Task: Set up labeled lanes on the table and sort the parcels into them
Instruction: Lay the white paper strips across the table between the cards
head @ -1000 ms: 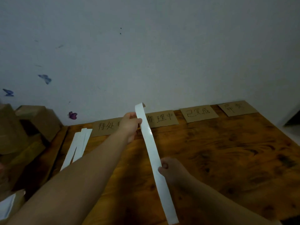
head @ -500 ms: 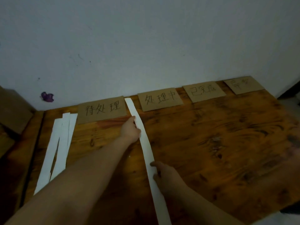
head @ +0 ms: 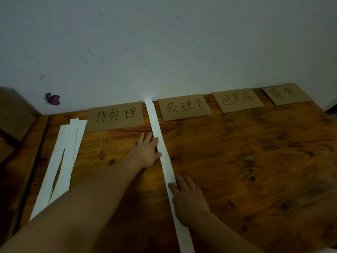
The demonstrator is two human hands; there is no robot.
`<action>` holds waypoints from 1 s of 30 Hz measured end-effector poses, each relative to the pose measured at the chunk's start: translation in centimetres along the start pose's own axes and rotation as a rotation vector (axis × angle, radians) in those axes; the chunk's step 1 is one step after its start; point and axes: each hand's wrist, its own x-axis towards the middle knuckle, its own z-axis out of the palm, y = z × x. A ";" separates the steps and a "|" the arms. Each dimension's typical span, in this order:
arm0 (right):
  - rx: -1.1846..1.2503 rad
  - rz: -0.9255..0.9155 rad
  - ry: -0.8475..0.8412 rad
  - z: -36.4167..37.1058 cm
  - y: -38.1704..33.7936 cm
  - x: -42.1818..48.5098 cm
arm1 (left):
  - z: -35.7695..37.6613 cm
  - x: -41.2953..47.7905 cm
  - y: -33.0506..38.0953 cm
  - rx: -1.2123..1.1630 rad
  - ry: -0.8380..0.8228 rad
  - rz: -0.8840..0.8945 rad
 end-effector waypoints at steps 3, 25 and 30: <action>0.014 -0.013 0.012 -0.4 -0.4 0.0 | -0.8 -1.2 -0.5 -0.062 0.036 -0.068; 0.248 -0.239 -0.160 5.3 -23.3 -5.3 | 7.8 -31.5 -17.1 -0.097 -0.005 -0.526; 0.428 -0.108 -0.127 8.5 -26.9 -6.9 | 9.4 -32.2 -17.6 -0.189 0.127 -0.419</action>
